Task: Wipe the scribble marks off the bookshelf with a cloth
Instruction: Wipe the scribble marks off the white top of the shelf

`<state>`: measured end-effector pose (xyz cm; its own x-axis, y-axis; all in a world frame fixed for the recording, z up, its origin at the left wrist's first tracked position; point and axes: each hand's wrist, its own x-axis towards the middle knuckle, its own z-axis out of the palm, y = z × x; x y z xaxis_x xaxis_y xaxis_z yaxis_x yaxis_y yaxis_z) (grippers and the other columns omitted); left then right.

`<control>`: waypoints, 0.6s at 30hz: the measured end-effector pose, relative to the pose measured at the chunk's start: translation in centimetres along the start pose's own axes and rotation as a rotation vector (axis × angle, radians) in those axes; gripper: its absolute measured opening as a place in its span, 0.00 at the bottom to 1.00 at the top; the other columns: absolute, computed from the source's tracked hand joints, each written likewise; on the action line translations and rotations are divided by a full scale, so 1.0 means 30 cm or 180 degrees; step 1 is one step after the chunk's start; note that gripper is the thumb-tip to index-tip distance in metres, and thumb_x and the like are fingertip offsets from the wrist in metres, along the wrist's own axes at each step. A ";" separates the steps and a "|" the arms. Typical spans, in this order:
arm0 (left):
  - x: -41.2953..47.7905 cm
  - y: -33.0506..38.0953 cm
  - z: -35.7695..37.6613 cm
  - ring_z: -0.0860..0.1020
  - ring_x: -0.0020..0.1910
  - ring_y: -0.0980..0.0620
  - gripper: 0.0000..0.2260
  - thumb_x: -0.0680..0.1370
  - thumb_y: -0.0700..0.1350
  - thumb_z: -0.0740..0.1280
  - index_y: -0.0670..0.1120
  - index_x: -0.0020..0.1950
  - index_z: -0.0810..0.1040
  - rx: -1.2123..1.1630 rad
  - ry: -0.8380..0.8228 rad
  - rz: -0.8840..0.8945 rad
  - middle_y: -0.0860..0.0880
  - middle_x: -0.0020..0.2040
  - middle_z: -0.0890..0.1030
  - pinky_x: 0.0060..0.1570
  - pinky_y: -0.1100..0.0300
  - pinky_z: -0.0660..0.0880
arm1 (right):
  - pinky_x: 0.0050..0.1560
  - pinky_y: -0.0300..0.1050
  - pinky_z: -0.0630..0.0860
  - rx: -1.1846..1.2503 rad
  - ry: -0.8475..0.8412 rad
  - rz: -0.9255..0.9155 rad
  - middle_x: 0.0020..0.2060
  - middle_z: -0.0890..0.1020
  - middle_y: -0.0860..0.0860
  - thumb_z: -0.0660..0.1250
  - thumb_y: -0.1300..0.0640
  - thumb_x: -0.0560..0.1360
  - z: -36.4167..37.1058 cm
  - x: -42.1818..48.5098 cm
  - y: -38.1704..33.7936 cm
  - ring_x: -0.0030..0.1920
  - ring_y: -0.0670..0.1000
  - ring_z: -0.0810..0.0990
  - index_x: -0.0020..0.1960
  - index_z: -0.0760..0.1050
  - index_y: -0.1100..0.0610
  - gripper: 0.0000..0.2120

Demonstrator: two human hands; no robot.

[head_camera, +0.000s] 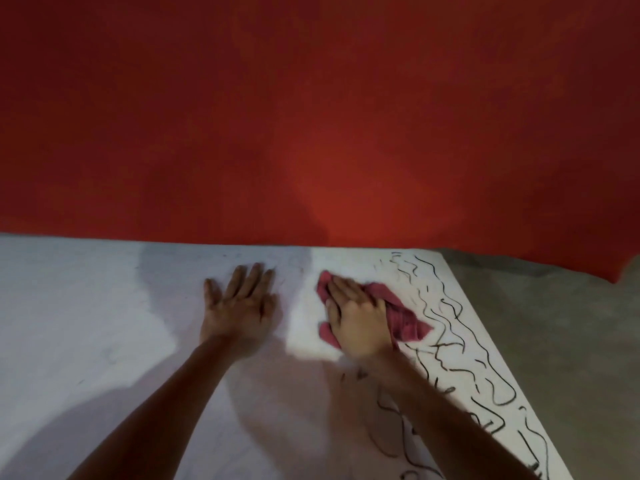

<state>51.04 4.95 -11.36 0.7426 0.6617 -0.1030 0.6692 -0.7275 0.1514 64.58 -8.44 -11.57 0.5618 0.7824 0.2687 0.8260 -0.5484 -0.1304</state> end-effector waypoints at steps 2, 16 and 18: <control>0.002 -0.002 0.003 0.41 0.77 0.54 0.34 0.71 0.58 0.30 0.57 0.78 0.41 -0.0011 0.0019 -0.0004 0.57 0.78 0.40 0.72 0.41 0.40 | 0.51 0.47 0.76 0.0041 0.0195 -0.0047 0.51 0.84 0.45 0.53 0.49 0.71 0.007 -0.092 0.000 0.53 0.45 0.83 0.52 0.84 0.51 0.22; 0.001 -0.006 0.009 0.41 0.77 0.55 0.41 0.64 0.60 0.24 0.58 0.78 0.41 0.0061 0.0147 -0.0002 0.58 0.78 0.40 0.72 0.44 0.42 | 0.71 0.50 0.60 0.0204 -0.0852 -0.0039 0.74 0.62 0.42 0.54 0.47 0.81 -0.060 0.169 0.153 0.74 0.47 0.62 0.75 0.60 0.45 0.22; -0.003 -0.005 0.008 0.41 0.77 0.55 0.41 0.64 0.60 0.24 0.58 0.78 0.41 0.0064 0.0147 0.0004 0.57 0.78 0.41 0.72 0.44 0.42 | 0.67 0.52 0.66 0.0063 -0.0731 0.0632 0.71 0.69 0.49 0.54 0.47 0.81 -0.102 0.153 0.328 0.68 0.54 0.71 0.73 0.64 0.45 0.21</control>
<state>50.87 4.95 -11.60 0.7417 0.6682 -0.0574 0.6691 -0.7314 0.1318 75.16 -11.14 -8.70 0.7061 0.7080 0.0134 0.6985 -0.6932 -0.1780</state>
